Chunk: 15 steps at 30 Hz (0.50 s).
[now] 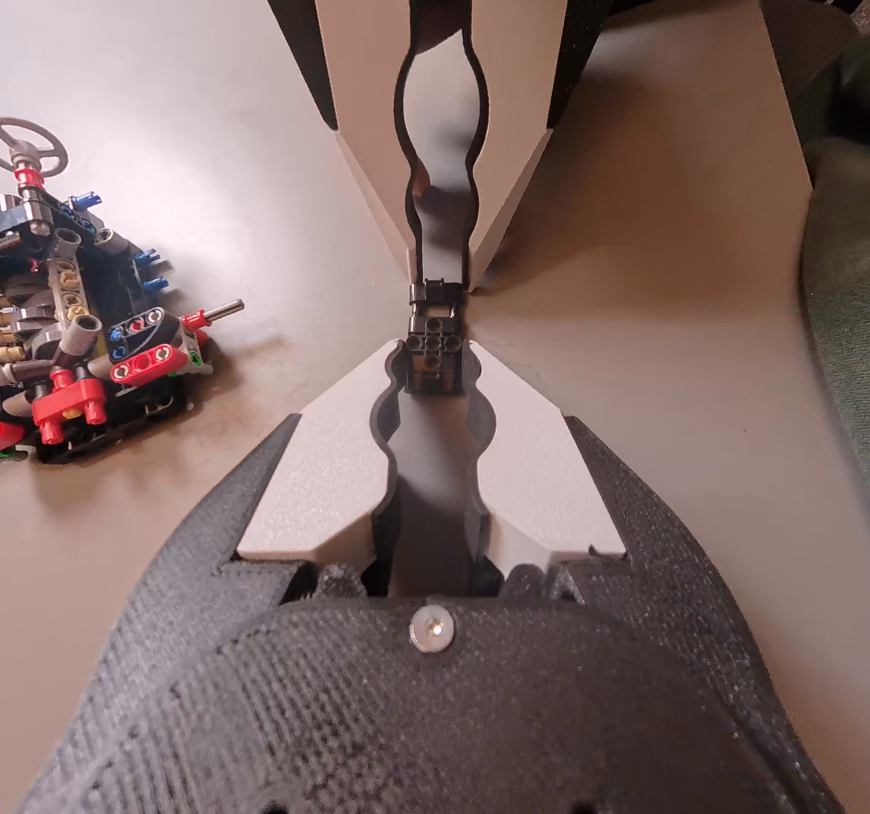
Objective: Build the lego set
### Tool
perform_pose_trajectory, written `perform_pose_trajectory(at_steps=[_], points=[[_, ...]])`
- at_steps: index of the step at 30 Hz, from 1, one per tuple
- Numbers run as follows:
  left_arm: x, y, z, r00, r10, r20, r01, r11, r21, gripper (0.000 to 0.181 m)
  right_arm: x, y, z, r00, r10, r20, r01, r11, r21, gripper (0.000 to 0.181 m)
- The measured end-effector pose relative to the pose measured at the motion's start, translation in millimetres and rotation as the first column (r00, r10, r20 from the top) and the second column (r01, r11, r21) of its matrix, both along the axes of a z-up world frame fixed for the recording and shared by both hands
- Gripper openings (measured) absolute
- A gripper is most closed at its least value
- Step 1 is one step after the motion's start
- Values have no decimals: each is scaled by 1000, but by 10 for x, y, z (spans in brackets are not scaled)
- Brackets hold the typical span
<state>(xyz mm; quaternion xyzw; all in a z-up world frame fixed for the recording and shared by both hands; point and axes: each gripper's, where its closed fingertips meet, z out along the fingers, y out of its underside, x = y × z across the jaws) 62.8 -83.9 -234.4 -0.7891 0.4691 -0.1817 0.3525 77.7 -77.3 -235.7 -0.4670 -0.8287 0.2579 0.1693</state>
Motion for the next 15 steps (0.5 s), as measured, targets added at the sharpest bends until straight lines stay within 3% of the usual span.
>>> perform_pose_trajectory(at_steps=[15], points=[[30,3,2,1000,8,19,-8,1000,14,22,-3,2,1,999,-22,-32,21,999,-32,15]])
